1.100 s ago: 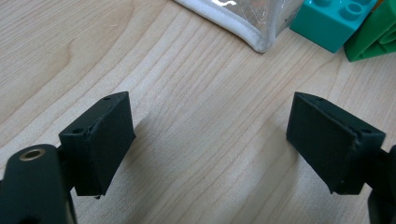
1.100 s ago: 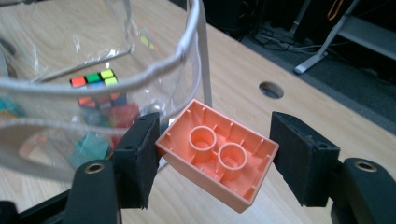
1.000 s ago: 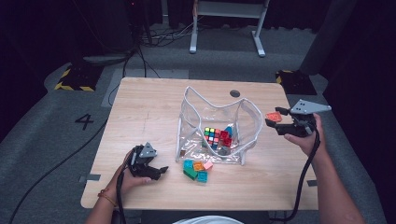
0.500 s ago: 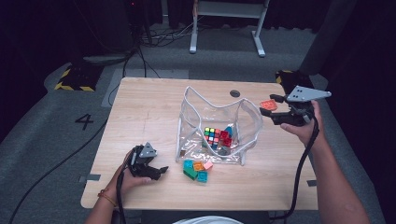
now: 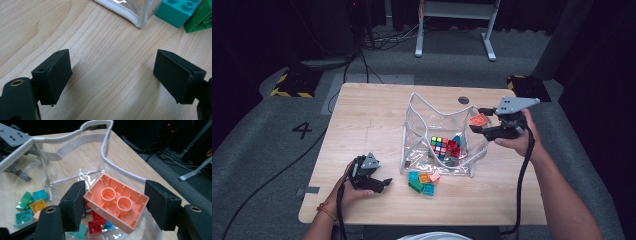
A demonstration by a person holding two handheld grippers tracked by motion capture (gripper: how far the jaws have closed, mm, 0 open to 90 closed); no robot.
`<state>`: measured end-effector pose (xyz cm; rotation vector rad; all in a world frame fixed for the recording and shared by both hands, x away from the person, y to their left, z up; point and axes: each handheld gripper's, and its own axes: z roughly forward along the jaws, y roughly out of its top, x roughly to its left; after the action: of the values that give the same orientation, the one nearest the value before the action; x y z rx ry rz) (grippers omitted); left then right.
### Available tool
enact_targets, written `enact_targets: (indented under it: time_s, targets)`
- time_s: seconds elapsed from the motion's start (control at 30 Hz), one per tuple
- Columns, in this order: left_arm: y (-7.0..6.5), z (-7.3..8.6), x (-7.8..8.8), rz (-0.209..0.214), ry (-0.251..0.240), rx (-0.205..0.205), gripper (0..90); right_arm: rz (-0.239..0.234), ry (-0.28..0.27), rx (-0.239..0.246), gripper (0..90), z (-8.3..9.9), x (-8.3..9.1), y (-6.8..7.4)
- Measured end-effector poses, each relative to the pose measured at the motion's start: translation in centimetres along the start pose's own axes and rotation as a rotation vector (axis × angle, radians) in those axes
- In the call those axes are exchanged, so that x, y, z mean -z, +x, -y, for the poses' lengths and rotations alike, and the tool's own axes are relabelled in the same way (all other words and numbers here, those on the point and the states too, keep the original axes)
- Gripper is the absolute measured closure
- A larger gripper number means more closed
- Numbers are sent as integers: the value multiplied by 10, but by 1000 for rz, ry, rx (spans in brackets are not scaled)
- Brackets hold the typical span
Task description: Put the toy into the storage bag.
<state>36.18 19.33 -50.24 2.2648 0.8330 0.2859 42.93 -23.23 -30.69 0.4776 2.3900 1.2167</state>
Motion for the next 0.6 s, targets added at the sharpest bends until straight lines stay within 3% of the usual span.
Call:
enact_targets:
  time_s: [0.17, 0.33, 0.37, 0.4, 0.43, 0.6]
  targets:
    - [0, 0, 0, -5, 1, -10, 151, -45, 55, 22, 355, -10, -19, 6]
    - [0, 0, 0, -4, 1, -10, 152, -62, 116, 60, 355, -20, -37, 12]
    - [0, 0, 0, -3, 2, -11, 152, -72, 155, 79, 355, -25, -46, 16]
    - [0, 0, 0, -2, 2, -10, 152, -72, 155, 79, 355, -25, -46, 16]
    - [0, 0, 0, -1, 2, -11, 151, -78, 200, 102, 355, -29, -55, 19]
    - [0, 0, 0, -3, 2, -12, 151, -110, 289, 155, 355, -36, -73, 24]
